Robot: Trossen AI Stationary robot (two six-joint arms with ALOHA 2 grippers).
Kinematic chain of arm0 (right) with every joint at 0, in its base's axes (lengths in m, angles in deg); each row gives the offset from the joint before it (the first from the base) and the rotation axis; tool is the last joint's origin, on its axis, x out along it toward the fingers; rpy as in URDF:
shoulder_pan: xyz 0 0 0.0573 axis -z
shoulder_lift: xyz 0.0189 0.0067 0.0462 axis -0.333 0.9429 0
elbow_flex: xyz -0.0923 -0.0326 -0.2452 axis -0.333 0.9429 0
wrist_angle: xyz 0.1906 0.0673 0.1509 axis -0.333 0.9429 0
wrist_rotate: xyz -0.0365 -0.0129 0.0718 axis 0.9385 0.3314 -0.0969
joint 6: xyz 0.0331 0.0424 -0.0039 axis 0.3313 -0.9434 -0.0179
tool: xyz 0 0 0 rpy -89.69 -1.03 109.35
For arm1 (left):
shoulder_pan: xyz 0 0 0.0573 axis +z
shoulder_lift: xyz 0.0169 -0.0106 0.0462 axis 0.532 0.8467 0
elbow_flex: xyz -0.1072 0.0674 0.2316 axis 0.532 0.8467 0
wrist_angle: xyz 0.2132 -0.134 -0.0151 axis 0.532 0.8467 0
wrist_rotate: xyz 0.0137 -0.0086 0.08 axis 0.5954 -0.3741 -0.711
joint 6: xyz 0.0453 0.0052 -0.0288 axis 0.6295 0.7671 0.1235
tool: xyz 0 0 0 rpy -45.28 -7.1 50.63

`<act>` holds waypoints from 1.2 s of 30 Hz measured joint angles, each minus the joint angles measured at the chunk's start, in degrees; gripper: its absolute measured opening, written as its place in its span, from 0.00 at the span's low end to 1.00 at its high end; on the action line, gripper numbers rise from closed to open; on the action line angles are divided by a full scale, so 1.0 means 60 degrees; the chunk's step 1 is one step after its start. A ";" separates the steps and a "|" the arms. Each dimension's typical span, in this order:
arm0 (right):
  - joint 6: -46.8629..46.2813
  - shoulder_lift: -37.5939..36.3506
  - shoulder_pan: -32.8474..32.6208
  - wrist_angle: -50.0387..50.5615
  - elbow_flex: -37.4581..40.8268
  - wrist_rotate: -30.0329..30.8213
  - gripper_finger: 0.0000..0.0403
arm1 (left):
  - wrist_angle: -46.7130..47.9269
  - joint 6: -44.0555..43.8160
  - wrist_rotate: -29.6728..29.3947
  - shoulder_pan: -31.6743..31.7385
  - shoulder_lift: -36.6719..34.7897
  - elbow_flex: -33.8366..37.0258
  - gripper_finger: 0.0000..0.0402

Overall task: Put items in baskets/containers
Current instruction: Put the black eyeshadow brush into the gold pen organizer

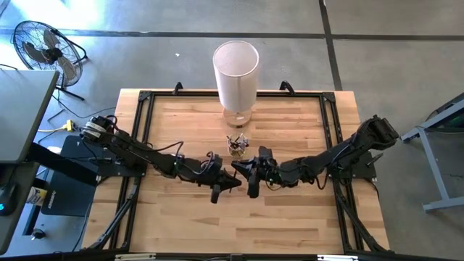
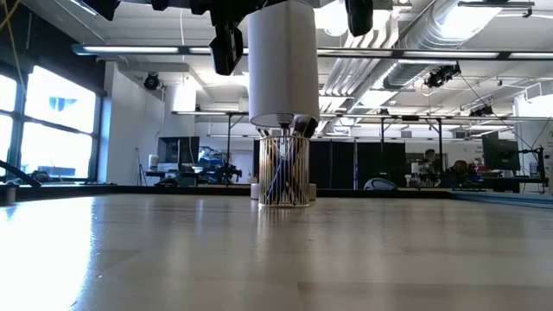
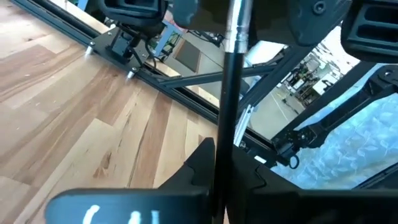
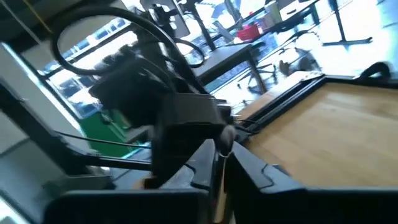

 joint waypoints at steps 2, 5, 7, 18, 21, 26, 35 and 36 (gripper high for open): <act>0.0003 0.0000 0.0000 0.0004 -0.0015 -0.0012 0.05 | -0.0001 -0.0002 0.0024 0.0000 0.0002 0.0000 0.06; 0.0008 0.0000 0.0050 0.0104 -0.0014 -0.0237 0.04 | 0.0178 0.0533 0.0108 -0.0004 0.0002 0.0000 0.13; 0.0009 0.0000 0.0066 0.0201 -0.0011 -0.0301 0.02 | 0.0325 0.0713 0.0111 0.0041 0.0002 0.0000 0.17; 0.0123 0.0003 -0.0080 0.1272 0.0027 0.1345 0.03 | 0.3813 0.1296 0.2775 0.1530 -0.2301 0.0000 0.33; 0.0553 0.0011 -0.0028 0.1271 0.0025 0.1919 0.02 | 0.5365 0.1742 0.2137 0.1606 -0.3430 -0.0004 0.33; 0.2253 0.0011 0.0607 0.1058 0.0022 0.2200 0.02 | 0.7752 0.2357 0.0782 0.1403 -0.4942 0.0004 0.30; 0.3691 0.0011 0.2628 0.1014 0.0007 0.0587 0.02 | 0.9438 0.2119 -0.0605 -0.0031 -0.5750 0.0015 0.25; 0.3539 0.0011 0.2823 0.1306 0.0007 0.0361 0.02 | 0.9532 0.2070 -0.0732 -0.0195 -0.5750 0.0015 0.24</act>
